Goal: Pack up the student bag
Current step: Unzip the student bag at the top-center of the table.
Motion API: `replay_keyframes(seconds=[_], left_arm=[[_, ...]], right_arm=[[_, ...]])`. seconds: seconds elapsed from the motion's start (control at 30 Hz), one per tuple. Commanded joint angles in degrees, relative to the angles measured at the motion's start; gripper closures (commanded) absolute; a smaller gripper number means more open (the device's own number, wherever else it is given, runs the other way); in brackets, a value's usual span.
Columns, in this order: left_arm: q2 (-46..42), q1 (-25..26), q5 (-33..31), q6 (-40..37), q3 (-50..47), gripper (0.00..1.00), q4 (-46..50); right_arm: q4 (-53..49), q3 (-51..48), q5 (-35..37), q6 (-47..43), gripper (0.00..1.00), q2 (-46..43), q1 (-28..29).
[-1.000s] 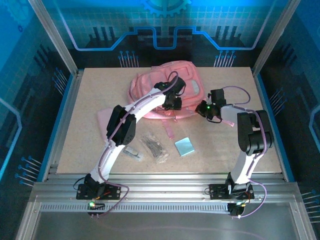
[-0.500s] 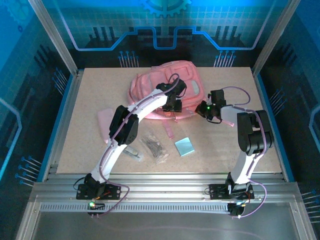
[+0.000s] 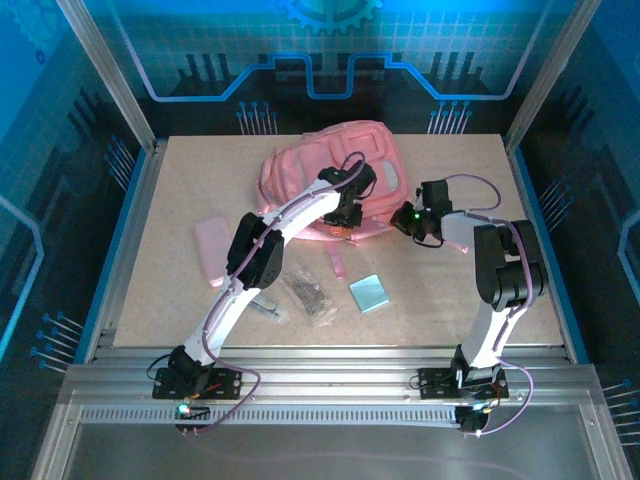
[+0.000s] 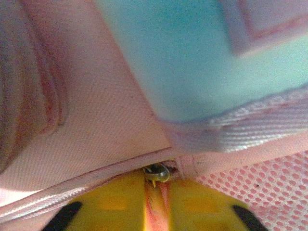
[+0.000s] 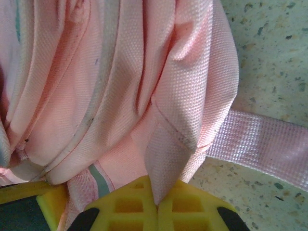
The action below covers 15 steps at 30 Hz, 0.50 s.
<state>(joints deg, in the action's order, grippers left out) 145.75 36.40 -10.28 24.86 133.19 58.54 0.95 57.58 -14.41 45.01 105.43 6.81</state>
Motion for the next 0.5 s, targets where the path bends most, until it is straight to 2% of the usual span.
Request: replay_keyframes(seconds=[0.0, 0.1, 0.3, 0.47], left_arm=[[5.7, 0.2, 2.7, -0.4, -3.4, 0.97, 8.0], [3.3, 0.2, 4.5, -0.5, -2.7, 1.0, 6.9], [-6.0, -2.2, 12.9, -0.5, -2.1, 1.0, 3.0], [-8.7, -4.9, 16.3, -4.5, 0.0, 1.0, 7.8]], right_arm=[[0.0, -0.4, -1.7, 0.1, 1.0, 0.2, 0.4], [-0.9, -0.1, -1.3, -0.6, 1.0, -0.2, 0.0], [-3.6, 0.8, 0.5, -3.1, 1.0, -0.7, -1.0], [-5.6, 1.3, 2.9, -5.3, 1.0, -1.1, -1.9]])
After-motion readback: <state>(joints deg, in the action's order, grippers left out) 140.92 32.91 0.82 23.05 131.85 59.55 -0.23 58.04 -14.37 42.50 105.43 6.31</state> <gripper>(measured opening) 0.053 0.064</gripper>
